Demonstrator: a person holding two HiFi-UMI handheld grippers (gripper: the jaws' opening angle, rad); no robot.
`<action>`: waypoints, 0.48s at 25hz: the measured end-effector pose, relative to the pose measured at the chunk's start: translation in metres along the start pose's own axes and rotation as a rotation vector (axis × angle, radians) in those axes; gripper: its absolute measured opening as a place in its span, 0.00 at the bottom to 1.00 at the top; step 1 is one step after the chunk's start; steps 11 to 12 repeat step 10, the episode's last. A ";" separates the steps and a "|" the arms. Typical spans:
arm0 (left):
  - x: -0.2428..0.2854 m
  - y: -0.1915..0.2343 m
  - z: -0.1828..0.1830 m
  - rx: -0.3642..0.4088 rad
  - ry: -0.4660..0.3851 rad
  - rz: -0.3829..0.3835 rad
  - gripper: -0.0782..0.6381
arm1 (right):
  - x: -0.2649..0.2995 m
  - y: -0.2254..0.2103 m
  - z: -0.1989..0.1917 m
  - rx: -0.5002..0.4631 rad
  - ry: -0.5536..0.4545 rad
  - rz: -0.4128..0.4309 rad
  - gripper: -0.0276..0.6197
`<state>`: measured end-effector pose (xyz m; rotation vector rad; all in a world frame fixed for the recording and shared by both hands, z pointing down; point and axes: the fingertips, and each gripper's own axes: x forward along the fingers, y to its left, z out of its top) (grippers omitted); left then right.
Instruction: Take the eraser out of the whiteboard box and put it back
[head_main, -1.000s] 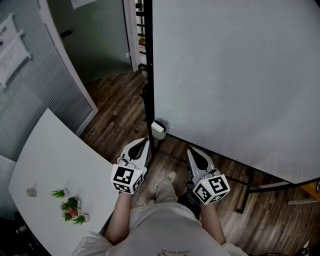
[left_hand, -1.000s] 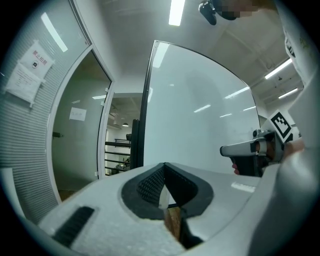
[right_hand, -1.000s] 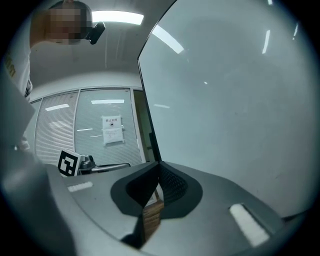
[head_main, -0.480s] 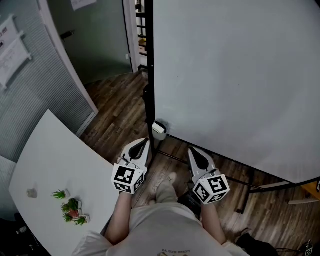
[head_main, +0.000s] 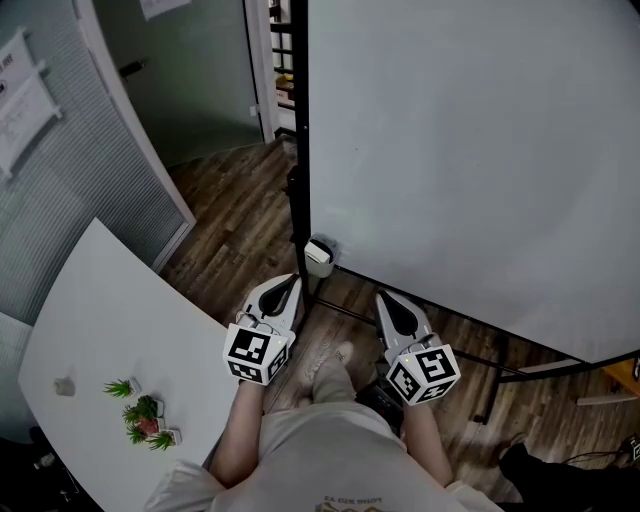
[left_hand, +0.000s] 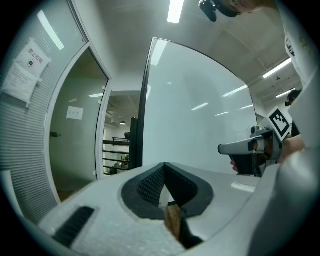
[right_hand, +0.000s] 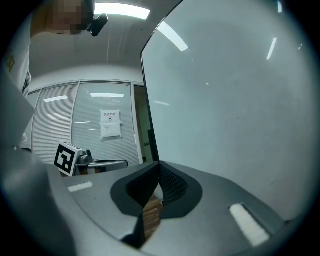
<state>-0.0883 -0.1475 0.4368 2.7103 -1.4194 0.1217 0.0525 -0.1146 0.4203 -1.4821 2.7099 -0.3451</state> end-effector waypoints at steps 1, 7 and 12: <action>0.000 0.000 0.000 -0.001 0.000 0.000 0.11 | 0.000 0.000 0.000 -0.001 0.001 0.000 0.06; 0.000 0.002 0.000 -0.003 -0.001 -0.005 0.11 | 0.002 0.002 -0.002 -0.006 0.009 0.003 0.06; -0.001 0.005 0.000 -0.005 0.002 -0.004 0.11 | 0.004 0.004 -0.002 -0.009 0.014 0.003 0.06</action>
